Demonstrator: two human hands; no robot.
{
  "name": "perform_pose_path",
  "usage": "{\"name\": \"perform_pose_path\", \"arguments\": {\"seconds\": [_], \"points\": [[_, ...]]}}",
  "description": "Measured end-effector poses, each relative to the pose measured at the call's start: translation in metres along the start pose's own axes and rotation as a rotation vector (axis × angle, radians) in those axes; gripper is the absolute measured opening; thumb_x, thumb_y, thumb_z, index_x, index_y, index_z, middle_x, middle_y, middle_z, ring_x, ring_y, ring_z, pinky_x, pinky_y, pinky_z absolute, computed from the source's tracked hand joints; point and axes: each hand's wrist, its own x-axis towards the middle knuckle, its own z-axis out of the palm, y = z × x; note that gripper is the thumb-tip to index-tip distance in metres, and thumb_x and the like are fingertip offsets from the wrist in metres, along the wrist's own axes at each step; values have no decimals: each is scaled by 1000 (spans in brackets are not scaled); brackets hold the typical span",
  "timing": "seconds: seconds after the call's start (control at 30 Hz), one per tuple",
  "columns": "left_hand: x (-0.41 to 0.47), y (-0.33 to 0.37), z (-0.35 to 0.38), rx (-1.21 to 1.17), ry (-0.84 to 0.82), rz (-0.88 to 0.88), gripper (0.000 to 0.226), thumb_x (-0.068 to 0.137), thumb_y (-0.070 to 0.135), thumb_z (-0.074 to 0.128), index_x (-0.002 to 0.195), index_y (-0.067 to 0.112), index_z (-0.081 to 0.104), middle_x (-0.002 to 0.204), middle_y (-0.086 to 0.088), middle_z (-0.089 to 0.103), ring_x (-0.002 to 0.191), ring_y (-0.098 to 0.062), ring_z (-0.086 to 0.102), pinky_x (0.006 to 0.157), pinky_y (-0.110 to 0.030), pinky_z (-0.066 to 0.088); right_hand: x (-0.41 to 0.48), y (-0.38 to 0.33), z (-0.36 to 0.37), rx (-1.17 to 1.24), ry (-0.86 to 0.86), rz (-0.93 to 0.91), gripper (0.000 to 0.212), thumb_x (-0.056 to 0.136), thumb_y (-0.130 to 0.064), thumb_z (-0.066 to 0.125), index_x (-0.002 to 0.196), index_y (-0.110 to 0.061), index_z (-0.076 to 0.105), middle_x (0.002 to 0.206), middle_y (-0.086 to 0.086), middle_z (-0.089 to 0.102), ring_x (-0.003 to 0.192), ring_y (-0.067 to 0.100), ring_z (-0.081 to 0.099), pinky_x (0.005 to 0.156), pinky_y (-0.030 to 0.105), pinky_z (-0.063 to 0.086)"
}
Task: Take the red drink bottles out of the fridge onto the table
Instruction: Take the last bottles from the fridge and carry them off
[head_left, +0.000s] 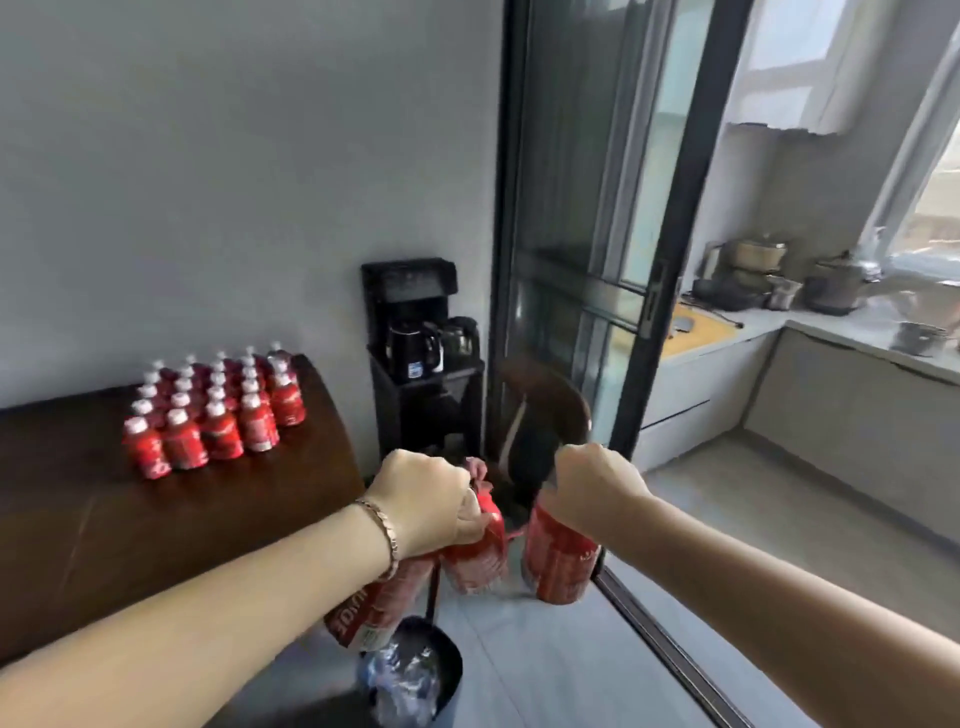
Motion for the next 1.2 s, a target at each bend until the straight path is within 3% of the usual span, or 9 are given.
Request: {"name": "perform_pose_path", "arguments": {"seconds": [0.1,0.27,0.43,0.53,0.63,0.87,1.03,1.1,1.2], "points": [[-9,-77,23,1,-37,-159,41,89,53,40,94,18,62,104,-3,69,99,-24,65,76,-26,41,56,-72,16,45,-27,-114,28,93,-30,48,97,-6,62,104,12,66,98,32,63,68,28,41],[-16,-178,68,-9,-65,-331,49,84,66,42,90,20,60,100,-1,69,97,-21,65,70,-27,35,138,-167,47,83,-91,-280,22,89,-27,50,89,-8,60,96,12,66,92,32,64,65,27,41],[-3,-248,114,5,-98,-460,49,84,67,41,86,20,57,96,2,69,93,-20,65,69,-27,35,219,-225,83,119,-195,-374,31,89,-32,51,66,-13,43,67,1,49,74,28,57,57,27,41],[9,-287,148,-14,-110,-540,46,85,66,39,79,22,47,93,2,69,90,-20,65,69,-27,37,272,-259,107,135,-259,-433,27,90,-34,53,93,-8,58,92,6,61,87,28,63,66,30,47],[17,-318,174,11,-156,-596,46,87,64,37,87,21,55,95,2,69,93,-19,65,71,-26,38,315,-286,130,136,-292,-465,29,90,-34,54,104,-8,58,102,8,61,91,26,63,68,31,48],[24,-406,253,-32,-308,-618,51,88,63,35,101,19,58,97,2,68,93,-19,65,69,-26,35,419,-348,200,194,-356,-311,27,94,-33,50,107,-9,55,94,6,56,77,20,55,57,27,44],[42,-460,296,-127,-270,-495,51,88,63,36,97,17,57,93,2,67,89,-20,64,70,-27,38,479,-381,249,264,-321,-89,31,93,-34,50,110,-8,57,104,12,61,89,28,64,76,41,57],[47,-489,313,-168,-166,-429,50,88,61,36,87,16,59,80,3,66,77,-18,65,63,-26,37,499,-399,264,285,-294,5,31,93,-34,51,109,-9,58,107,14,61,90,30,63,75,41,56],[52,-517,342,-162,-10,-369,51,73,59,37,51,17,56,40,6,50,33,-13,50,44,-18,25,520,-417,278,304,-257,107,31,93,-33,49,108,-7,59,108,16,60,92,33,62,72,37,53]]}}
